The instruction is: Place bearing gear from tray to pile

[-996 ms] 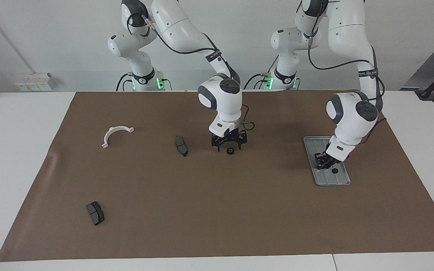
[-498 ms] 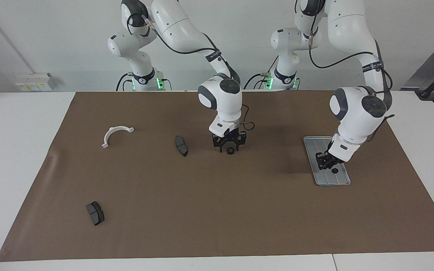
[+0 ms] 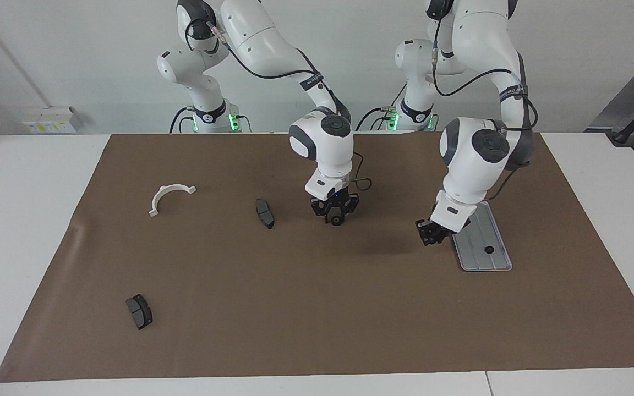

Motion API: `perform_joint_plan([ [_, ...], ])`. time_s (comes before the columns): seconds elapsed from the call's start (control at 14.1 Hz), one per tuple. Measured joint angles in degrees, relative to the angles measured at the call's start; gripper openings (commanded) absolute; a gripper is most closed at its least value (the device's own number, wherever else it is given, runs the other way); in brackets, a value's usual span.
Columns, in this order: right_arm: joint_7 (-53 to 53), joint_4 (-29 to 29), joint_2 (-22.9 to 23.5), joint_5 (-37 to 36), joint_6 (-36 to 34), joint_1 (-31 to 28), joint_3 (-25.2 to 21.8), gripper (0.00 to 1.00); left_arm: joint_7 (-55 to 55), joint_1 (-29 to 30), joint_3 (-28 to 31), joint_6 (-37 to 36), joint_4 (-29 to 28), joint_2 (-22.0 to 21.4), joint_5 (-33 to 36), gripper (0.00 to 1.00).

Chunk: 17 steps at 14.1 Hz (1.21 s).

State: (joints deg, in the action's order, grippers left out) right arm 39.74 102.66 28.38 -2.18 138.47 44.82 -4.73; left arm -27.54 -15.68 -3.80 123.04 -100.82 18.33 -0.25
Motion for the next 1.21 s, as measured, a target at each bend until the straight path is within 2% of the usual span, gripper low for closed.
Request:
perform_joint_plan([
  [0.57, 0.0, -0.6, -0.3, 0.0, -1.2, -0.3, -0.4, 0.00, -5.6, -5.5, -0.2, 5.2, 0.0, 0.6, -1.3, 0.25],
  [0.78, -2.7, -0.9, -3.7, 0.0, -5.4, -2.4, -0.7, 0.00, -6.4, -7.6, -0.2, 6.8, 0.0, 1.4, -1.7, 0.25],
  [1.21, -12.8, -0.8, -11.3, 0.0, -14.0, -10.8, -0.8, 0.00, -8.1, -12.0, -0.1, 7.6, 0.0, 3.9, -1.7, 0.25],
])
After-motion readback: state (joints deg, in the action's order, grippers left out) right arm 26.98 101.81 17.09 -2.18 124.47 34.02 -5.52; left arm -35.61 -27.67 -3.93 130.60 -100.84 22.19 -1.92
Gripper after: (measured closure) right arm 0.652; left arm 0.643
